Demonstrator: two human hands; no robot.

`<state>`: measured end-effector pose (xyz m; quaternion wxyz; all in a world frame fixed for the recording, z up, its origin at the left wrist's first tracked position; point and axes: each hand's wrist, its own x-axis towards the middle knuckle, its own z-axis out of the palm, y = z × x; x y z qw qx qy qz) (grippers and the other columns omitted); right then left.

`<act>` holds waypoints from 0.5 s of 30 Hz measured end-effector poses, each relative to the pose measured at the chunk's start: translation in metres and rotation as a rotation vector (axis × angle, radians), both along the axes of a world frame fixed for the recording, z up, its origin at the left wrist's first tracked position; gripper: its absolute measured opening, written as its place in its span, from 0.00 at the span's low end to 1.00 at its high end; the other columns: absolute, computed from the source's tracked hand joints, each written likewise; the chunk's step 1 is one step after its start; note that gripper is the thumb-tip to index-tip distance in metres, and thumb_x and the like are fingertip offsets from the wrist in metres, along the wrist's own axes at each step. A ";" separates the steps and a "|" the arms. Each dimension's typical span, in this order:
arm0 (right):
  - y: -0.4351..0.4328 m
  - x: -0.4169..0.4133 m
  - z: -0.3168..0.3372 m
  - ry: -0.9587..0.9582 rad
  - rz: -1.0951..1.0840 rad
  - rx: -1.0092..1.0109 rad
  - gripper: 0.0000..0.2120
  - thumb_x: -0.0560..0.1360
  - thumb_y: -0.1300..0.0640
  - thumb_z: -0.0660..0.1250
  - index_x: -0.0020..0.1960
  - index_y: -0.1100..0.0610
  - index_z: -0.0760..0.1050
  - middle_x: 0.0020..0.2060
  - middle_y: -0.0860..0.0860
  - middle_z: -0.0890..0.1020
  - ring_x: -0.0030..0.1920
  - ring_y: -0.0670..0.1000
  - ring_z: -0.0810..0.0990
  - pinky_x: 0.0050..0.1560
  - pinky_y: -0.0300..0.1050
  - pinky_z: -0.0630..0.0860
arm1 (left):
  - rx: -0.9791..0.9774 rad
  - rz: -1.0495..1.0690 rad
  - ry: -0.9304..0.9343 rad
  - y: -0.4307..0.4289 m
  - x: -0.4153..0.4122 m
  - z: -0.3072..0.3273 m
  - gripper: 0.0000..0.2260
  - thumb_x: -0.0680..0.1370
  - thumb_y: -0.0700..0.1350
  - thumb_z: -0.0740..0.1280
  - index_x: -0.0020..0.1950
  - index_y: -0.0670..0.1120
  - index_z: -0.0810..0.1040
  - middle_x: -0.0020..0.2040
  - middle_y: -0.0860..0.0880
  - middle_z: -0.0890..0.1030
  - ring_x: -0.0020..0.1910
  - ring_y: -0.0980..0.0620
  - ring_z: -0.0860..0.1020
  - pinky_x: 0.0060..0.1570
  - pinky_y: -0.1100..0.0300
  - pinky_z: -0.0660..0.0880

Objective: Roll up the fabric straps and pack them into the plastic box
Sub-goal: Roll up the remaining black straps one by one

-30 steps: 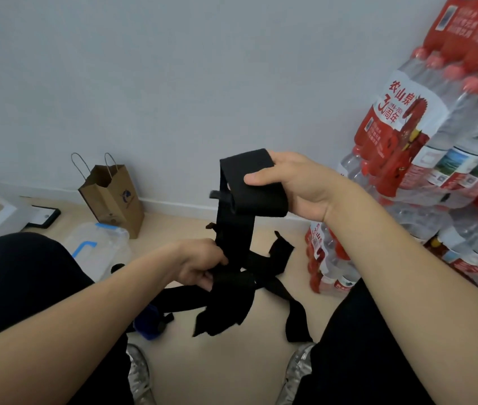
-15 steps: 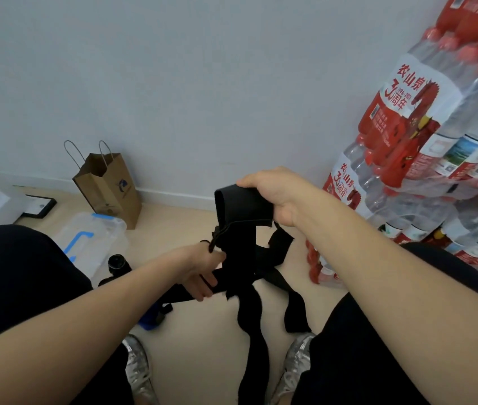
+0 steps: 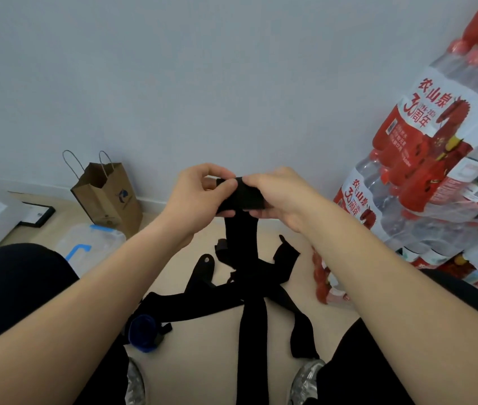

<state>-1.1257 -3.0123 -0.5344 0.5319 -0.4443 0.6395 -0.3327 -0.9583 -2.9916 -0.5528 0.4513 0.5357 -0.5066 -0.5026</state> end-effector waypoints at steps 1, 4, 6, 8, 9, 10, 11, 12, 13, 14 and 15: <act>0.000 -0.001 0.005 0.013 0.023 -0.047 0.08 0.82 0.55 0.72 0.57 0.59 0.80 0.49 0.58 0.88 0.42 0.55 0.91 0.35 0.43 0.84 | -0.024 0.022 0.026 -0.004 0.001 0.003 0.03 0.84 0.40 0.71 0.57 0.42 0.82 0.49 0.38 0.88 0.45 0.48 0.88 0.42 0.58 0.85; 0.000 -0.004 0.013 0.074 0.045 -0.237 0.13 0.80 0.58 0.74 0.62 0.56 0.74 0.46 0.55 0.87 0.38 0.51 0.90 0.40 0.44 0.86 | -0.049 0.007 0.098 -0.015 0.006 0.010 0.04 0.83 0.38 0.72 0.57 0.40 0.84 0.50 0.39 0.88 0.48 0.47 0.89 0.46 0.59 0.85; -0.001 -0.009 0.016 0.123 0.074 -0.350 0.16 0.80 0.60 0.75 0.65 0.53 0.76 0.42 0.53 0.88 0.38 0.51 0.90 0.45 0.44 0.87 | -0.064 -0.083 0.088 -0.020 0.011 0.014 0.09 0.79 0.36 0.76 0.58 0.42 0.85 0.50 0.42 0.89 0.50 0.47 0.89 0.51 0.59 0.85; -0.003 -0.014 0.019 0.090 0.143 -0.384 0.15 0.79 0.63 0.76 0.64 0.56 0.81 0.39 0.52 0.89 0.39 0.51 0.91 0.45 0.42 0.86 | -0.109 -0.159 -0.025 -0.024 0.018 0.017 0.16 0.75 0.35 0.80 0.61 0.47 0.86 0.51 0.47 0.90 0.51 0.49 0.89 0.55 0.60 0.84; -0.005 -0.016 0.022 0.060 0.162 -0.379 0.15 0.79 0.65 0.75 0.65 0.57 0.82 0.40 0.52 0.90 0.40 0.52 0.91 0.46 0.40 0.86 | -0.136 -0.177 -0.074 -0.026 0.021 0.019 0.17 0.75 0.36 0.80 0.61 0.49 0.86 0.52 0.48 0.90 0.51 0.50 0.89 0.56 0.61 0.84; -0.006 -0.018 0.023 0.052 0.171 -0.380 0.16 0.79 0.66 0.75 0.66 0.58 0.82 0.41 0.53 0.90 0.40 0.53 0.91 0.46 0.41 0.86 | -0.162 -0.181 -0.099 -0.029 0.023 0.020 0.16 0.75 0.36 0.80 0.61 0.49 0.87 0.52 0.48 0.90 0.51 0.50 0.89 0.55 0.60 0.84; -0.008 -0.019 0.025 0.071 0.184 -0.394 0.15 0.80 0.66 0.75 0.65 0.59 0.82 0.41 0.54 0.90 0.40 0.53 0.91 0.46 0.42 0.87 | -0.185 -0.178 -0.114 -0.031 0.024 0.022 0.14 0.77 0.37 0.79 0.60 0.50 0.87 0.51 0.47 0.90 0.49 0.48 0.89 0.54 0.58 0.85; -0.010 -0.020 0.025 0.122 0.207 -0.422 0.12 0.80 0.65 0.75 0.62 0.58 0.83 0.39 0.54 0.90 0.39 0.53 0.91 0.45 0.43 0.87 | -0.203 -0.168 -0.141 -0.032 0.025 0.023 0.12 0.79 0.38 0.78 0.59 0.50 0.88 0.49 0.46 0.89 0.46 0.47 0.89 0.52 0.57 0.85; -0.012 -0.021 0.024 0.213 0.237 -0.460 0.07 0.81 0.62 0.75 0.59 0.57 0.85 0.37 0.52 0.89 0.37 0.50 0.90 0.43 0.42 0.85 | -0.222 -0.157 -0.189 -0.033 0.025 0.024 0.09 0.80 0.40 0.77 0.57 0.52 0.88 0.47 0.46 0.89 0.44 0.48 0.88 0.49 0.56 0.85; -0.013 -0.022 0.023 0.339 0.264 -0.514 0.04 0.82 0.58 0.74 0.55 0.54 0.87 0.34 0.48 0.87 0.34 0.45 0.87 0.41 0.37 0.82 | -0.241 -0.151 -0.252 -0.034 0.025 0.023 0.08 0.81 0.42 0.76 0.55 0.54 0.89 0.46 0.47 0.89 0.43 0.49 0.86 0.46 0.55 0.84; -0.014 -0.023 0.022 0.470 0.283 -0.577 0.04 0.82 0.54 0.74 0.51 0.51 0.88 0.30 0.43 0.84 0.31 0.41 0.83 0.38 0.31 0.76 | -0.258 -0.148 -0.313 -0.034 0.024 0.023 0.07 0.81 0.44 0.75 0.53 0.56 0.89 0.44 0.48 0.88 0.42 0.51 0.84 0.44 0.54 0.83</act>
